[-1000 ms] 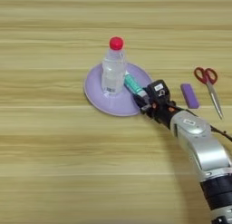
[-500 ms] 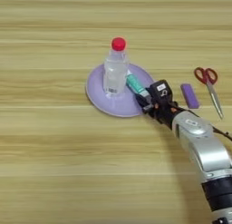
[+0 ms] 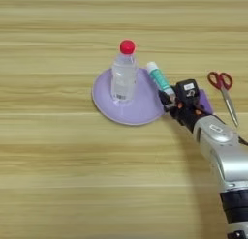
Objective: Move the objects on the table
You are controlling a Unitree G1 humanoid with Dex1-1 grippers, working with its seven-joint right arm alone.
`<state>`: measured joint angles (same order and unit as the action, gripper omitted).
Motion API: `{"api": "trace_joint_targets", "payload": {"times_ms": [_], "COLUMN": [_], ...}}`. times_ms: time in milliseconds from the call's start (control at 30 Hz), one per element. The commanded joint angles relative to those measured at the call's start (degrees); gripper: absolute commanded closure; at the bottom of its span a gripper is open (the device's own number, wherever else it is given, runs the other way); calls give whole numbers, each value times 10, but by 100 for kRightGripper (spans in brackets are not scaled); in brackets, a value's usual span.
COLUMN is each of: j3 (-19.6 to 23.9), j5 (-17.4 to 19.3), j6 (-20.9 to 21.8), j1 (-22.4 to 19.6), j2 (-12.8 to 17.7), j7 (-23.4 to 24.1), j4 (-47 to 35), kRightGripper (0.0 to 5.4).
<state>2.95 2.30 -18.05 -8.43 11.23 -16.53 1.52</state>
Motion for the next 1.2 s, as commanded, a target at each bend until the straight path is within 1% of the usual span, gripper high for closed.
{"api": "trace_joint_targets", "payload": {"times_ms": [33, 200, 400, 633, 867, 967, 1000, 1033, 1100, 1200], "j3": [28, 42, 42, 21, 16, 12, 11, 11, 12, 15], "j5": [5, -2, -10, -36, -43, -46, -47, -47, -47, -47], "j6": [28, 21, 14, 18, 27, 31, 31, 32, 34, 35], "j1": [-45, -41, -42, -52, -65, -67, -68, -68, -69, -70], "j2": [15, 22, 28, 38, 42, 44, 44, 43, 43, 43], "j7": [22, 36, 42, 42, 41, 40, 39, 40, 43, 47], "j4": [-37, -29, -2, 67, 116, 123, 125, 125, 125, 123], "kRightGripper": [372, 372, 372, 372, 372, 372, 336, 334, 303, 272]}}
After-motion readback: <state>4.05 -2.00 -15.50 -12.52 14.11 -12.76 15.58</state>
